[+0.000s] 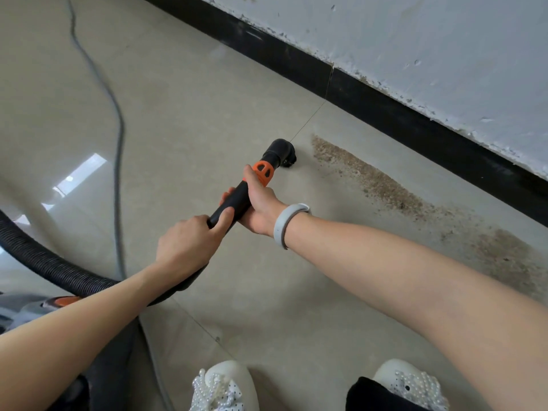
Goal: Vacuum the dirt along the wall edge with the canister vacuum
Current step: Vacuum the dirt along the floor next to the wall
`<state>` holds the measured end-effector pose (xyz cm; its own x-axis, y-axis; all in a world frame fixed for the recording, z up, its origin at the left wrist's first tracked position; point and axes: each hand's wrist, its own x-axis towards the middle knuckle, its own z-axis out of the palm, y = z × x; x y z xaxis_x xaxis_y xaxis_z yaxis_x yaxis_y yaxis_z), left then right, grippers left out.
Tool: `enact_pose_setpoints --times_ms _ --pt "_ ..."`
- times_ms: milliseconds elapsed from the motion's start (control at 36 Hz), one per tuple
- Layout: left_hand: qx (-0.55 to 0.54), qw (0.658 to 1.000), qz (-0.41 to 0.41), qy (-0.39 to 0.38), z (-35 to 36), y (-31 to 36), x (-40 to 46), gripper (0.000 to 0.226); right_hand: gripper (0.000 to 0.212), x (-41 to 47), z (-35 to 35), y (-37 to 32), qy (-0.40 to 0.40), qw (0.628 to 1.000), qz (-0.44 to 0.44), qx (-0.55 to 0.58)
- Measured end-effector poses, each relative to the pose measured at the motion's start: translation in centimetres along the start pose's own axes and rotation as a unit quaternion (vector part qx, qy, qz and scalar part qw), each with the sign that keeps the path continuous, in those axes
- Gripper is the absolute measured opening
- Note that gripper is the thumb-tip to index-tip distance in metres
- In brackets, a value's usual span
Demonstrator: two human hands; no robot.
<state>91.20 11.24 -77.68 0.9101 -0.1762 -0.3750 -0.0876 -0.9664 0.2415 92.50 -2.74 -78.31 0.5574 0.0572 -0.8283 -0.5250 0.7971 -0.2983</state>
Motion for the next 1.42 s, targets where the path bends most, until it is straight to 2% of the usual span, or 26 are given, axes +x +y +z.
enact_pose_setpoints --times_ms 222,333,417,472,611,694,861,1028,1111,1194,1278,1361,1417 --pt "0.102 0.993 0.053 -0.016 -1.4 -3.3 1.2 0.067 0.031 1.1 0.8 -0.8 0.072 0.996 -0.044 -0.031" --pt "0.199 0.976 0.089 0.009 -2.6 -4.5 2.0 0.064 0.032 1.2 1.3 0.1 0.083 0.995 -0.032 -0.044" --pt "0.22 0.969 0.111 -0.003 -3.0 -5.6 2.5 0.065 0.043 1.4 1.3 1.4 0.11 0.991 -0.018 -0.068" --pt "0.229 0.966 0.123 -0.009 -2.9 -6.1 2.8 0.066 0.042 1.5 0.9 2.0 0.126 0.99 -0.014 -0.059" --pt "0.202 0.97 0.136 -0.023 -1.4 -5.1 3.3 0.062 0.036 1.9 -0.7 1.5 0.156 0.985 -0.022 -0.074" --pt "0.172 0.978 0.114 -0.005 -0.6 -3.9 3.7 0.059 0.033 2.0 -1.0 -0.1 0.168 0.98 -0.037 -0.102" --pt "0.11 0.989 0.097 0.021 1.1 -2.1 4.6 0.054 0.048 2.9 -0.8 -2.8 0.211 0.961 -0.073 -0.166" --pt "0.07 0.991 0.085 0.074 2.1 -0.4 5.6 0.054 0.042 3.8 -0.1 -4.8 0.248 0.94 -0.108 -0.208" --pt "0.067 0.989 0.073 0.107 2.4 0.0 6.2 0.057 0.039 4.9 -0.1 -6.3 0.208 0.947 -0.131 -0.208" --pt "0.064 0.99 0.06 0.113 2.4 0.1 7.0 0.057 0.04 5.2 0.6 -7.2 0.216 0.928 -0.135 -0.273" --pt "0.059 0.991 0.05 0.107 2.2 0.1 8.2 0.056 0.05 5.9 1.3 -7.3 0.245 0.929 -0.106 -0.257" --pt "0.044 0.993 0.043 0.1 1.7 0.0 9.6 0.058 0.059 6.5 1.6 -7.2 0.197 0.963 -0.116 -0.14" --pt "0.03 0.995 0.042 0.087 1.4 0.0 10.4 0.059 0.061 6.9 1.7 -7.5 0.138 0.984 -0.105 -0.048"
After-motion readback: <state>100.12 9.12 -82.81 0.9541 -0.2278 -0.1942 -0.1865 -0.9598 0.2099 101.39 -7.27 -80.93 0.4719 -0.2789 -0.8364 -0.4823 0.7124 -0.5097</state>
